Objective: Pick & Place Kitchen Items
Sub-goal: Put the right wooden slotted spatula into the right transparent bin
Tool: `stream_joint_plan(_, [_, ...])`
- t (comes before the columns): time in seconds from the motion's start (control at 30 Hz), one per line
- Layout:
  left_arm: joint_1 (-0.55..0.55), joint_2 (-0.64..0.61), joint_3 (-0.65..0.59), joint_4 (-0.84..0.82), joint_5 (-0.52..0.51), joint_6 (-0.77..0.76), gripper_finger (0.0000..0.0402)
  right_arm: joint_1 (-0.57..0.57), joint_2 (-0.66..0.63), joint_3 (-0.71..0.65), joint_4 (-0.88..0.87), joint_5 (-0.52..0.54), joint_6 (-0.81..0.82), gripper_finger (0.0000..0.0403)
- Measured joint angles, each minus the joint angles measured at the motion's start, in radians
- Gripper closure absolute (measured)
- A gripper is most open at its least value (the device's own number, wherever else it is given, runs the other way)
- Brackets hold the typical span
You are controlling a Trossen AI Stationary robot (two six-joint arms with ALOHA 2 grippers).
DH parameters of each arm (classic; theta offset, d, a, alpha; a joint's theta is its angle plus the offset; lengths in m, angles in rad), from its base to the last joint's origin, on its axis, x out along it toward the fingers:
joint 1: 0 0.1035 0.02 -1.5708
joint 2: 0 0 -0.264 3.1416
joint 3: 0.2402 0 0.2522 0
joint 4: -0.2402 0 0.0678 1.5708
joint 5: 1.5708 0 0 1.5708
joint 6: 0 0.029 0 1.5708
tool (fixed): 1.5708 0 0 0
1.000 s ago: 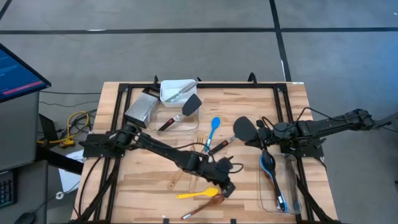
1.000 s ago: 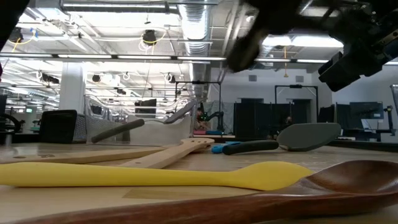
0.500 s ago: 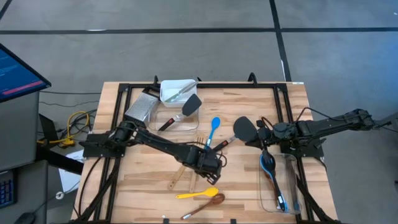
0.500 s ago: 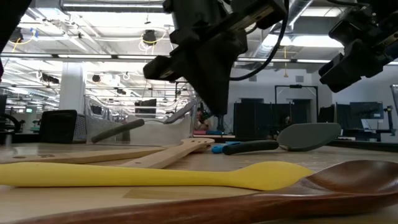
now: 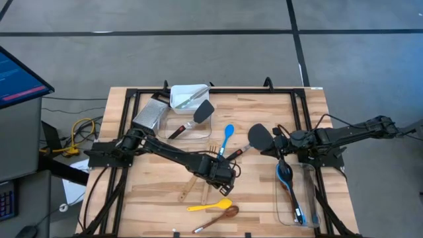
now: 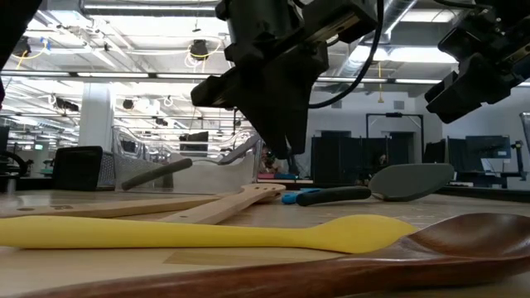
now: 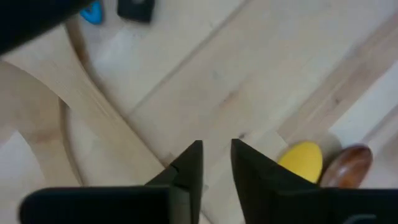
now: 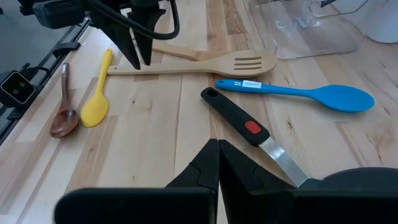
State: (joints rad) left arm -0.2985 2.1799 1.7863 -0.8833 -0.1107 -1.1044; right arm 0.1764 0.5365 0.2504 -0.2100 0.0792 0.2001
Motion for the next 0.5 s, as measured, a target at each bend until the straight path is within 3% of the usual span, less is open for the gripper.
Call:
stream_joint_plan(0.27, [0.000,0.000,0.000,-0.021,-0.060,-0.015,0.0260,0.000,0.000,0.000,-0.008,0.000,0.000,0.0403])
stream_joint_plan(0.5, [0.000,-0.002,-0.019,-0.085,-0.075,-0.048,0.0231,0.000,0.000,0.000,-0.033,0.000,0.000,0.0403])
